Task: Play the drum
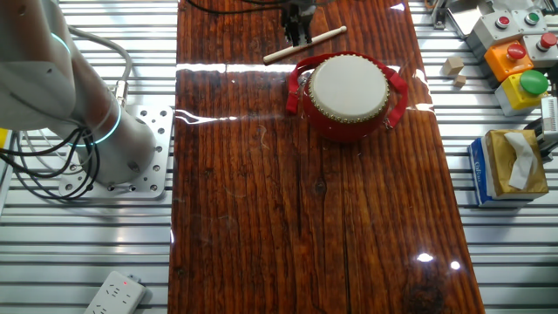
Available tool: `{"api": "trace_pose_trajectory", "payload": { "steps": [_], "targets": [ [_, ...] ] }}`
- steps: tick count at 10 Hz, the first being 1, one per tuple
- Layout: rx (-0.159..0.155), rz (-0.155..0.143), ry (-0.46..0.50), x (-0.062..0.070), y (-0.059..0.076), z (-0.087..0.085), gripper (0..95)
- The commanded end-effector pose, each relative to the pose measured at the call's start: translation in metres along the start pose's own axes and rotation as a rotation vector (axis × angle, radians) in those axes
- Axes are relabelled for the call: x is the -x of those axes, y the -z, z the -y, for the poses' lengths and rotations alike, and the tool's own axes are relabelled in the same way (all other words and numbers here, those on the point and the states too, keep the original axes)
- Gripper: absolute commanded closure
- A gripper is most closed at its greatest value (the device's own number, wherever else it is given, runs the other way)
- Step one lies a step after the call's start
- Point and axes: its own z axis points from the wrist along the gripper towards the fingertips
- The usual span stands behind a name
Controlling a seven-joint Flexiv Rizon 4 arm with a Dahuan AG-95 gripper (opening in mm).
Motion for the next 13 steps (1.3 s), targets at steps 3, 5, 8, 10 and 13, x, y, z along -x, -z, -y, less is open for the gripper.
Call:
{"api": "trace_pose_trajectory", "payload": {
  "steps": [3,5,8,10,13],
  "targets": [
    [0.014,-0.015,0.057,-0.002,-0.008,-0.005,57.0],
    [0.014,-0.014,0.067,-0.005,-0.013,-0.004,57.0],
    [0.014,-0.016,0.080,-0.007,-0.023,-0.002,57.0],
    [0.012,-0.015,0.085,-0.007,-0.031,-0.002,57.0],
    [0.012,-0.014,0.086,-0.008,-0.037,-0.001,57.0]
  ]
}}
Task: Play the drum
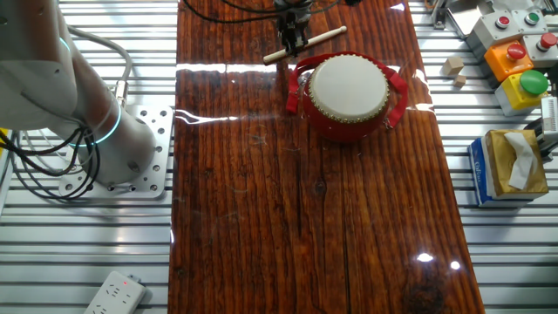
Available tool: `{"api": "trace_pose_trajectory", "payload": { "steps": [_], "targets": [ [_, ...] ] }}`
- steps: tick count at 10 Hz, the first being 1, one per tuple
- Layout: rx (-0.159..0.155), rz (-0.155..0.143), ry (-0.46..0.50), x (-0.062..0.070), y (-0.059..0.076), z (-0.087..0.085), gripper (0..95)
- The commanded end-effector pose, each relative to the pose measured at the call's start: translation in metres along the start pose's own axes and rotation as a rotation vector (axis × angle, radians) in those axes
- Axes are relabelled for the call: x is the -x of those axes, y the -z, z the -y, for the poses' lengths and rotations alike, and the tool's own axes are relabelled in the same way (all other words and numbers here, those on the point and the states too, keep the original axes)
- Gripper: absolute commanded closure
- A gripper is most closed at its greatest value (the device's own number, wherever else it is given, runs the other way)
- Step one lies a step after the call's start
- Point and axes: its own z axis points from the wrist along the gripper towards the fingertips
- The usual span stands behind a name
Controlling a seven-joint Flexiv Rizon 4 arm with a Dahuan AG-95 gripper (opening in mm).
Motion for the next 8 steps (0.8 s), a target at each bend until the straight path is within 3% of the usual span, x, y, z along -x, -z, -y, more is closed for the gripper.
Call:
{"api": "trace_pose_trajectory", "payload": {
  "steps": [1,7,8],
  "targets": [
    [0.003,0.000,0.003,0.000,-0.003,0.000,57.0],
    [0.001,0.001,-0.011,-0.003,-0.026,0.000,57.0],
    [0.001,0.002,-0.029,-0.003,-0.028,0.000,76.0]
  ]
}}
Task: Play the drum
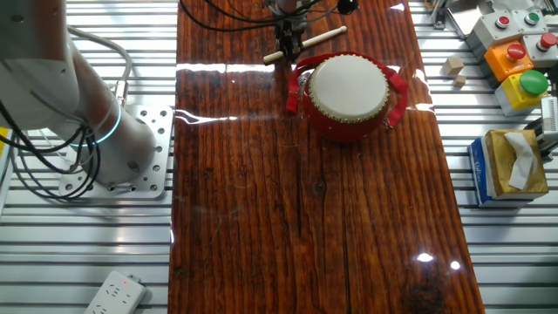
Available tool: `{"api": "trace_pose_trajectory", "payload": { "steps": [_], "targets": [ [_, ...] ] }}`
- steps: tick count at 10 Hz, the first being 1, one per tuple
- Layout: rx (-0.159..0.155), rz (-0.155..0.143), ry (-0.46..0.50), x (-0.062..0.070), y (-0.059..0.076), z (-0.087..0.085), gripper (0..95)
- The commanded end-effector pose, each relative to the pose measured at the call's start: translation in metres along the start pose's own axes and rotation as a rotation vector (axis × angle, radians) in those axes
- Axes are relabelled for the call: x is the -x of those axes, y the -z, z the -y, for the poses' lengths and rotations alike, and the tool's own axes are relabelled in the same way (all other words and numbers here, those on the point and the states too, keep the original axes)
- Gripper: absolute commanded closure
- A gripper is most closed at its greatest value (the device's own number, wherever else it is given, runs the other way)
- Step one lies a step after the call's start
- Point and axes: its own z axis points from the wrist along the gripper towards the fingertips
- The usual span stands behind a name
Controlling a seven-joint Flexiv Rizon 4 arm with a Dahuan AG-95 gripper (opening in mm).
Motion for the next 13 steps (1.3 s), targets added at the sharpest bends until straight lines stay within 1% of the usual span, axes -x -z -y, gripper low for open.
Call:
{"api": "trace_pose_trajectory", "payload": {
  "steps": [1,3,5,6,8,10,11,12,13],
  "targets": [
    [-0.003,0.004,-0.033,-0.001,-0.002,0.000,95.0],
    [-0.019,0.012,-0.036,0.000,-0.002,-0.001,95.0],
    [-0.022,0.013,-0.038,0.000,-0.002,-0.001,95.0],
    [-0.019,0.006,-0.044,0.000,0.000,-0.001,95.0],
    [-0.022,-0.015,-0.048,0.002,0.011,-0.001,95.0],
    [-0.013,-0.033,-0.041,0.004,0.030,-0.002,95.0],
    [-0.007,-0.050,-0.031,0.004,0.045,-0.003,95.0],
    [-0.004,-0.062,-0.020,0.002,0.054,-0.005,95.0],
    [0.001,-0.062,-0.017,-0.002,0.057,-0.006,95.0]
  ]
}}
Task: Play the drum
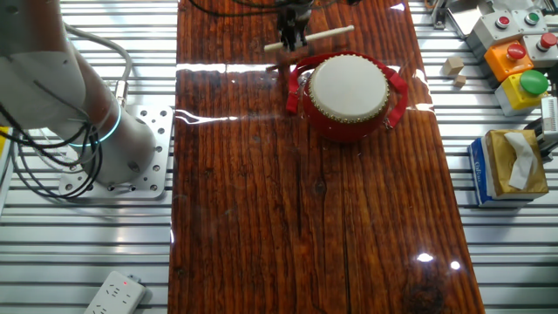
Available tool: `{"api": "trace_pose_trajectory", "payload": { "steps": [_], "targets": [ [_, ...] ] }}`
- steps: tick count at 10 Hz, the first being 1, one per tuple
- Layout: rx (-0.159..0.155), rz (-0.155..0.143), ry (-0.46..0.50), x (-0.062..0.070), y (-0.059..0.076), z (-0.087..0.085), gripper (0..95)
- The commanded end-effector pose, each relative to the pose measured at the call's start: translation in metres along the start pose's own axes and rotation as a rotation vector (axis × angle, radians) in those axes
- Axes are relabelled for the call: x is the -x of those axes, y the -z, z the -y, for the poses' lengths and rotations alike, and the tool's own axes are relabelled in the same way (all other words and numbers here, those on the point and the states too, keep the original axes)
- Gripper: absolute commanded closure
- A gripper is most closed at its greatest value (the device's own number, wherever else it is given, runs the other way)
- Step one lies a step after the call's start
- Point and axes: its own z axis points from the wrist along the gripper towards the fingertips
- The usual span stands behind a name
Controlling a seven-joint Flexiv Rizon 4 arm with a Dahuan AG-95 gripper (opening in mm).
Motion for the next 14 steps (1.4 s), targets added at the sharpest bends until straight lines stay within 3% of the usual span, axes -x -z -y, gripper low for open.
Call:
{"api": "trace_pose_trajectory", "payload": {
  "steps": [1,3,9,14],
  "targets": [
    [-0.001,0.006,0.010,-0.008,0.002,-0.002,95.0],
    [0.000,0.006,0.011,-0.015,0.005,-0.003,95.0],
    [0.002,-0.002,0.007,-0.015,0.007,-0.003,95.0],
    [0.017,0.008,-0.098,-0.016,0.018,-0.002,95.0]
  ]
}}
